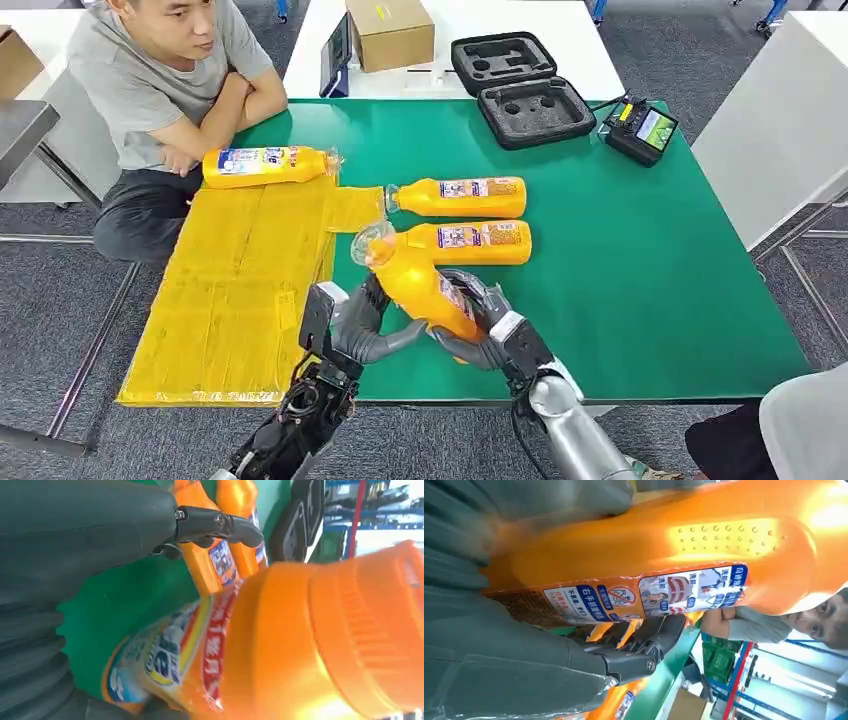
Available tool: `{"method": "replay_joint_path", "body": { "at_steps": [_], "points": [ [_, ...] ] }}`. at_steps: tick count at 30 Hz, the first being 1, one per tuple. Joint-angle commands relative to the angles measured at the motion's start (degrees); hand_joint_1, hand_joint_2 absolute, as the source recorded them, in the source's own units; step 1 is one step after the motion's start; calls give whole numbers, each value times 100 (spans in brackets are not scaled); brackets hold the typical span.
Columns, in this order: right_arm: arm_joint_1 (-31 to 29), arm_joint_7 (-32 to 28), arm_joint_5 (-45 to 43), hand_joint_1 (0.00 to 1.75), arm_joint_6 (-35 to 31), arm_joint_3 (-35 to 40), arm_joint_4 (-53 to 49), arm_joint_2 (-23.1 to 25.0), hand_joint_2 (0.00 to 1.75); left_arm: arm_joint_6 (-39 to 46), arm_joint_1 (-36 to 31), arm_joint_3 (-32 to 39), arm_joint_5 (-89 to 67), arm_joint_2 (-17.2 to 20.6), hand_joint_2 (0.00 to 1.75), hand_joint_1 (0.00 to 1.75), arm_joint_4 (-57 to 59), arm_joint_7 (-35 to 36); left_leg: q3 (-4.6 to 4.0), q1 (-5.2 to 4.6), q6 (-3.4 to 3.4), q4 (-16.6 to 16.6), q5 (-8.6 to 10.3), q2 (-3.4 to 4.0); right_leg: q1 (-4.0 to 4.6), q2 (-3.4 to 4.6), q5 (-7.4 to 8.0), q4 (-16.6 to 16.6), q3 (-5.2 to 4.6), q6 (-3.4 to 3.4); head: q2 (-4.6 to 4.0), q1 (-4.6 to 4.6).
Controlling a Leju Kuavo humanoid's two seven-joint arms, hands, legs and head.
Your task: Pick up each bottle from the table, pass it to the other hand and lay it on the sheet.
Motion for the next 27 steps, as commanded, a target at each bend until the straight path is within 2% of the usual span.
{"method": "replay_joint_path", "body": {
  "at_steps": [1, 7, 13, 15, 22, 27],
  "points": [
    [-264, 9, -74, 175, -72, 72, 370, 44, 175, -241, 133, -201, 25, 217, 175, 0, -247, 160, 22, 2, -8, -5, -9, 12, 1, 18, -4, -4, 16, -7, 0, 0],
    [-264, 9, -184, 175, -18, 6, 387, 32, 175, -277, 286, -395, -94, 276, 175, 0, -412, 193, 16, 2, -7, -3, -8, 7, 1, 12, -4, -3, 12, -6, 0, 0],
    [-253, 9, -336, 175, 112, -51, 423, 156, 175, 40, 206, -327, -192, 177, 175, 0, -412, 67, 13, 2, -8, -2, -6, 5, 2, 10, -3, -2, 9, -7, 0, 0],
    [-238, 9, -388, 175, 128, -74, 449, 314, 175, 421, 157, -239, -260, 50, 175, 0, -329, -59, 23, 4, -10, -1, -11, 8, 3, 16, -7, -1, 18, -9, 0, 0],
    [-238, 9, -388, 175, 128, -74, 449, 314, 175, 421, 157, -239, -260, 50, 175, 0, -329, -59, 26, 4, -11, -2, -12, 2, 3, 9, -10, -2, 22, -9, 0, 0],
    [-183, 9, -362, 175, 170, -23, 493, 533, 175, 682, 17, -183, -242, -92, 175, 0, -167, -126, 15, 4, -8, -1, -7, 2, 3, 8, -5, -2, 12, -7, 0, 0]
  ]
}}
